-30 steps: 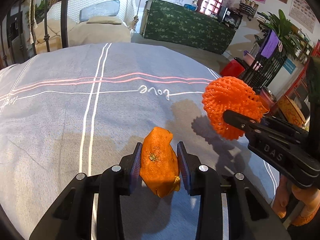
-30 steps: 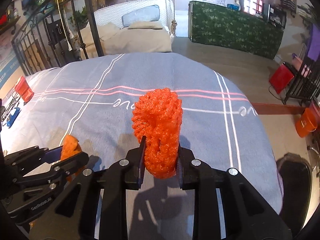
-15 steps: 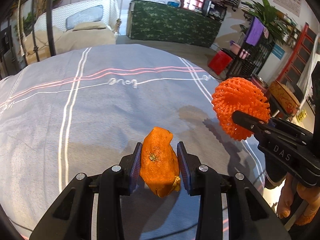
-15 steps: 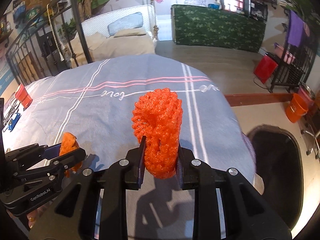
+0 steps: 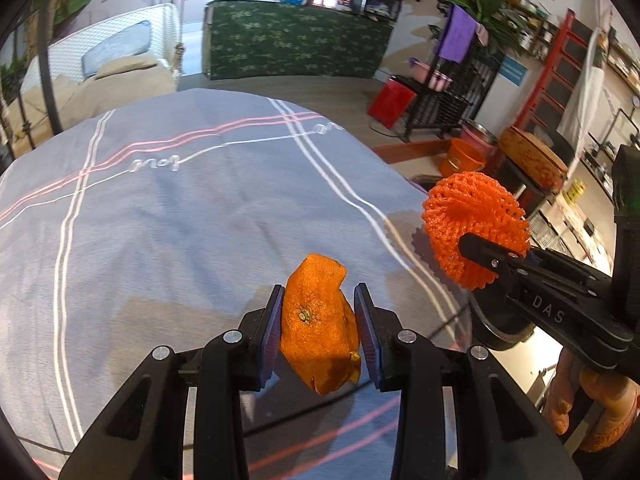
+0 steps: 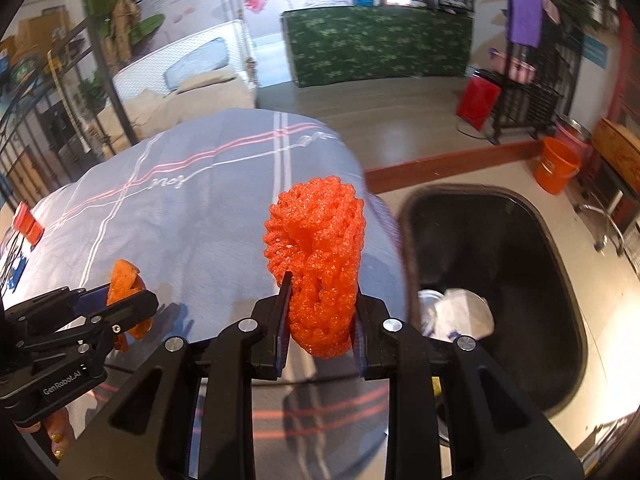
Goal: Collect trash
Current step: 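Carry the orange mesh into the bin and open the right gripper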
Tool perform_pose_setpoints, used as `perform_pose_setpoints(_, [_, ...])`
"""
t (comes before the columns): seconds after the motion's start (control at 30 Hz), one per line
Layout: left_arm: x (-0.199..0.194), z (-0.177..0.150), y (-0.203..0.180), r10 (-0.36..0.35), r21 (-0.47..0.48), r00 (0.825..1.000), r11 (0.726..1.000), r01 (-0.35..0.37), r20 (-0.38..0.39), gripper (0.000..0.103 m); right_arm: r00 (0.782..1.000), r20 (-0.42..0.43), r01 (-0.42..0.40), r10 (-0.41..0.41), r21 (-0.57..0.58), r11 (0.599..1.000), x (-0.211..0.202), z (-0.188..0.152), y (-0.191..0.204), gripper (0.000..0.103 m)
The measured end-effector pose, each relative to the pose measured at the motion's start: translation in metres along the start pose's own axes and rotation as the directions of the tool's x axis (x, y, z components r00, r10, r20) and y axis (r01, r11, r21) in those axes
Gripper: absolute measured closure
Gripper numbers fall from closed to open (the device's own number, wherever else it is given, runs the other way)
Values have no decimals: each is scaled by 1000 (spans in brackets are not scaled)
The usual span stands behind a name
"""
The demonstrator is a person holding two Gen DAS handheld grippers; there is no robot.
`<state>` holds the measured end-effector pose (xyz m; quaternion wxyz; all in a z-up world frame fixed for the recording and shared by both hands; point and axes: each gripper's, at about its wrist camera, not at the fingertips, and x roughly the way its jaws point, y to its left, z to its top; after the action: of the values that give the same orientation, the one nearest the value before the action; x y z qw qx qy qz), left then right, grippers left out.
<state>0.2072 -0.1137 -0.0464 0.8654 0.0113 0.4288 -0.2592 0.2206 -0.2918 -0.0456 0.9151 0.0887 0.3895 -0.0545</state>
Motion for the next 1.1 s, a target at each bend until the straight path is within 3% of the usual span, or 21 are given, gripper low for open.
perform_pose_setpoints(0.37, [11,-5,-43,-59,108,998,992,62,-24,68,995,6,95,-96,115,989,-11,-16,-60,77])
perform_pose_setpoints(0.7, [28,0,-88,-115,217,992,968,123,-51,68,980,-12,197,-198,176,964,-3,-23,-113,77])
perform_pose_setpoints(1.1, [43,-2,-127,-152,306,984,936,172,-88,68,976,-89,213,-197,247,945,27,-42,-147,77])
